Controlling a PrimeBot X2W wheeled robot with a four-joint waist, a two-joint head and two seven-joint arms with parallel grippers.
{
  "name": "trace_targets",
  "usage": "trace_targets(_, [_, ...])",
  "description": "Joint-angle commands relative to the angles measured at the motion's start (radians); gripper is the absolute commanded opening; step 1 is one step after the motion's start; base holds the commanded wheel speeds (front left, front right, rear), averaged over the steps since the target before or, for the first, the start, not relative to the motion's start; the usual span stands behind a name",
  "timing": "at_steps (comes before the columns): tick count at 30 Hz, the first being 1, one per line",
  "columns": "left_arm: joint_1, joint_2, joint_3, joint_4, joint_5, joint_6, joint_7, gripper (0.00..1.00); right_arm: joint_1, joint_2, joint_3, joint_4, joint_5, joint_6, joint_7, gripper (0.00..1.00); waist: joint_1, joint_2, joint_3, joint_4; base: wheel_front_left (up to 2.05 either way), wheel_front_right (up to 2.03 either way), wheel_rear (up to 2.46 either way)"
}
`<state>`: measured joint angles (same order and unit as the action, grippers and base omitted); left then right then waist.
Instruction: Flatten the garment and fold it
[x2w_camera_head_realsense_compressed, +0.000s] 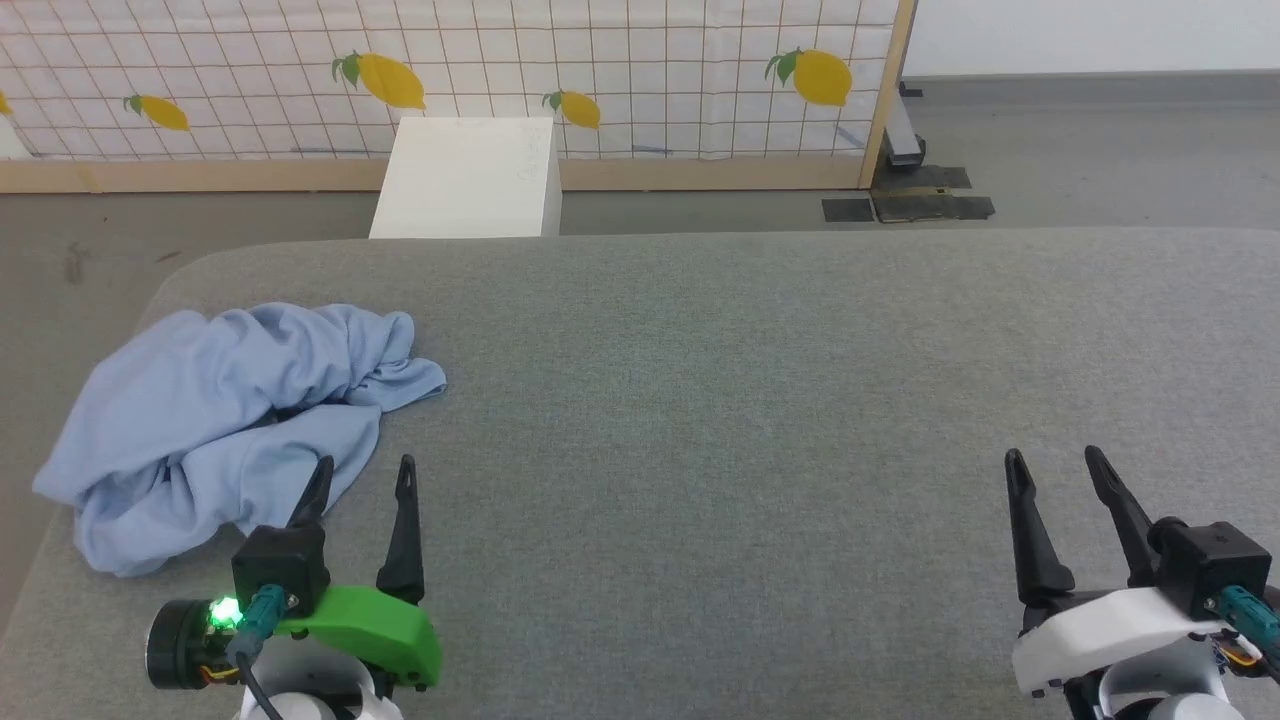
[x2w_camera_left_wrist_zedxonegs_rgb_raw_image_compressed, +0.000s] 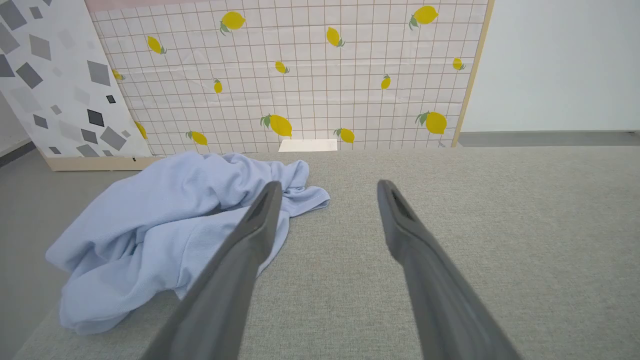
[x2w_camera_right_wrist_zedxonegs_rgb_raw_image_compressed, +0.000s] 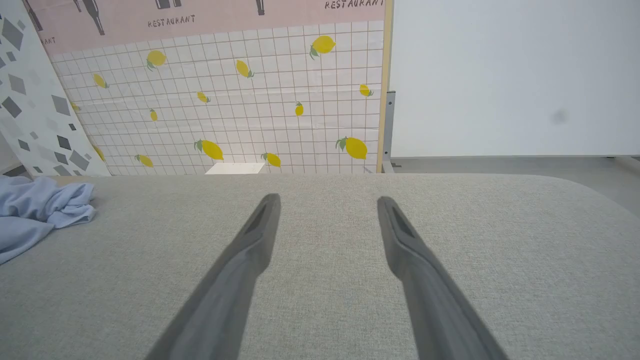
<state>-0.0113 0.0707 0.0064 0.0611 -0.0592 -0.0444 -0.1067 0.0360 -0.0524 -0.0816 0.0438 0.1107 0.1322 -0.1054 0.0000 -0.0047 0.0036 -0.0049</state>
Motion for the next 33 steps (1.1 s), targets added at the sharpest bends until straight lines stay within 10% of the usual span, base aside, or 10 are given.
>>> trace_targets(1, [0.013,0.009,0.003,0.005,-0.014,-0.008,-0.01,1.0,0.015,0.001,-0.006,0.004,0.011,-0.001,-0.01,1.0,0.0,0.002,0.0,0.0,0.0,0.0,0.0])
trace_targets(33, [0.009,0.02,0.016,0.046,-0.046,-0.038,-0.075,1.0,0.033,0.002,-0.02,0.021,0.03,-0.001,-0.076,1.0,0.0,0.0032,0.011,0.02,0.0,0.0,0.0])
